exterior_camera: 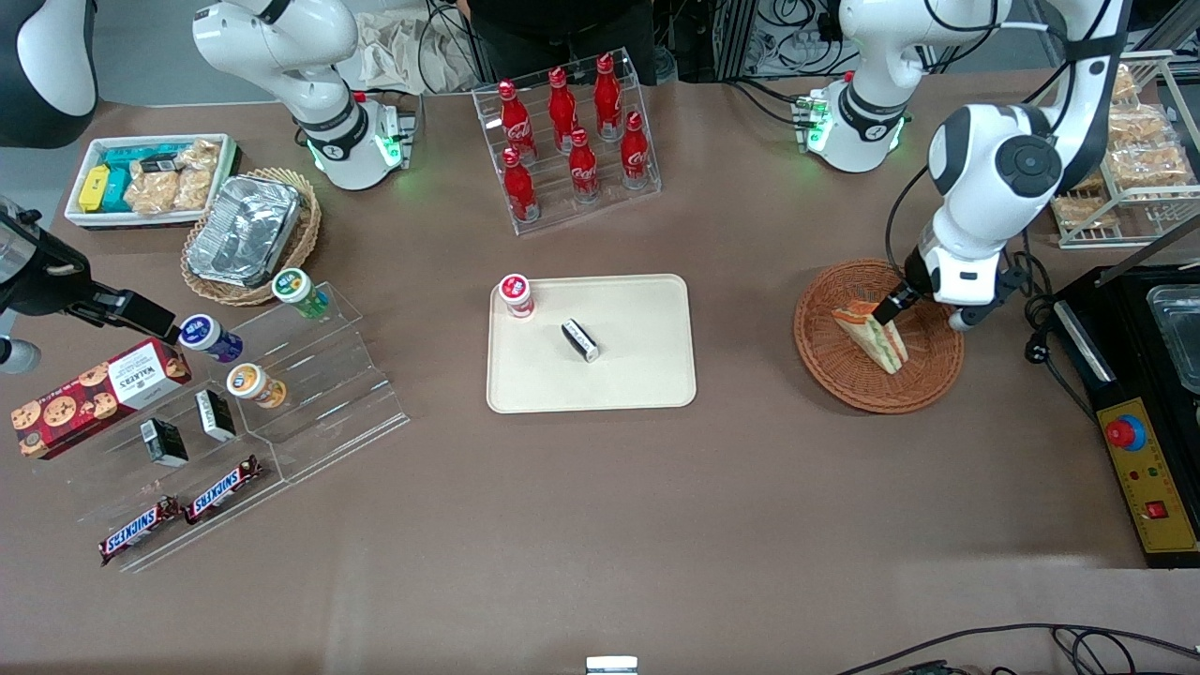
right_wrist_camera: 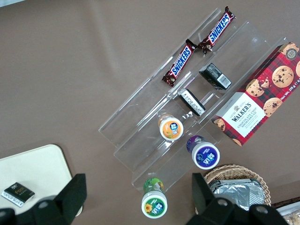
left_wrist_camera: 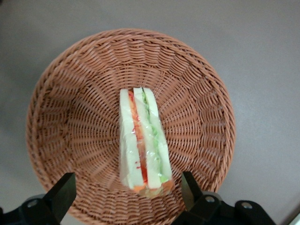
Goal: Place sandwich from basket to tray
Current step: 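Lower the left gripper and grasp the wrapped sandwich in the basket, then lift the sandwich and carry it with the left gripper to the white tray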
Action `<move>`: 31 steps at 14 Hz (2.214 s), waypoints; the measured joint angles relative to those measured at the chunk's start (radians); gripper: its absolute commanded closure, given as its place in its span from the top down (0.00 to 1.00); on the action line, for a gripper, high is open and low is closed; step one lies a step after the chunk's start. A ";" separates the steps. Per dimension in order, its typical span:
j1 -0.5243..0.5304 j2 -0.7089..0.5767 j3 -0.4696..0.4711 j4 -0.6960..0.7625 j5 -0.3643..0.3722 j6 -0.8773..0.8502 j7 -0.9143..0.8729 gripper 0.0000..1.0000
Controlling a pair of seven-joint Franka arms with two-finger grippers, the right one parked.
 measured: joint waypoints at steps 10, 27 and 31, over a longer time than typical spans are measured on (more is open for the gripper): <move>-0.003 0.151 0.000 -0.008 0.000 0.154 -0.026 0.66; -0.043 -0.001 -0.022 0.207 0.000 -0.298 -0.023 0.00; -0.046 -0.023 -0.038 0.386 -0.001 -0.495 0.104 0.00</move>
